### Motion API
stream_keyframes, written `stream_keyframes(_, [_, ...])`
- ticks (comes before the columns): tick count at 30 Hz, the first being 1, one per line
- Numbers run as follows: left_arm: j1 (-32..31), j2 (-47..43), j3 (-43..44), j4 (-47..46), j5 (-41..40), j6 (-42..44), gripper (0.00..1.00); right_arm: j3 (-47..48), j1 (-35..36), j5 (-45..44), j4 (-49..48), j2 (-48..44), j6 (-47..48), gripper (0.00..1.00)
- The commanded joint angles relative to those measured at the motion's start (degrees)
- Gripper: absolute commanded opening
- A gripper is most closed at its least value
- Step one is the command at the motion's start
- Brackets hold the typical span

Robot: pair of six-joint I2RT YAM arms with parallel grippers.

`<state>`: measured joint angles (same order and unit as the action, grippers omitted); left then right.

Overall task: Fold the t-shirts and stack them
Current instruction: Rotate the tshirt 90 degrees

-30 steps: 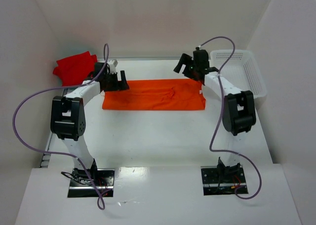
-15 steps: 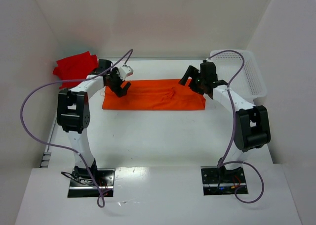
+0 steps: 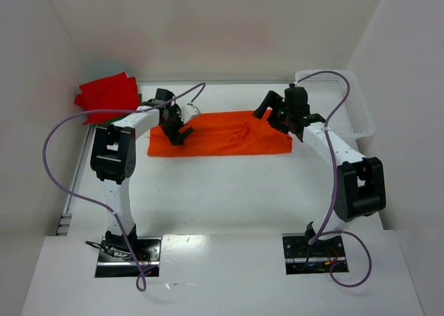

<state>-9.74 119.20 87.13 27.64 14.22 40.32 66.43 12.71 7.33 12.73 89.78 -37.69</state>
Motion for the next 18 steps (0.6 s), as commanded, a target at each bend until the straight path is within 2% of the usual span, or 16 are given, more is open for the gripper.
stream_keyframes(1, [-3.4,1.5,0.9,5.2,-2.6,-1.7,1.0,-0.7,0.1,-0.5,0.5,-1.9,-0.8,1.0])
stream_keyframes(5, [-5.9,-3.2,-1.6,7.9,-3.1,-8.8,1.0,-0.7,0.1,-1.0,0.5,-1.4,-0.8,1.0])
stream_keyframes(9, [-12.0,-9.5,-7.9,6.7,-5.5,-15.8,1.0,-0.7,0.1,-2.5,3.2,2.1,0.2,1.0])
stream_keyframes(12, [-16.2,-10.9,-11.2,7.2,-7.5,-20.7,1.0,0.4,0.1,-3.2,5.3,4.4,0.8,1.0])
stream_keyframes(15, [-21.2,-12.0,-13.5,9.4,-4.0,-26.4,1.0,0.9,0.1,-4.5,5.8,6.7,0.8,1.0])
stream_keyframes(18, [-22.2,-14.9,-17.6,8.8,-0.7,-33.3,1.0,0.9,0.1,-5.9,5.3,8.7,0.3,1.0])
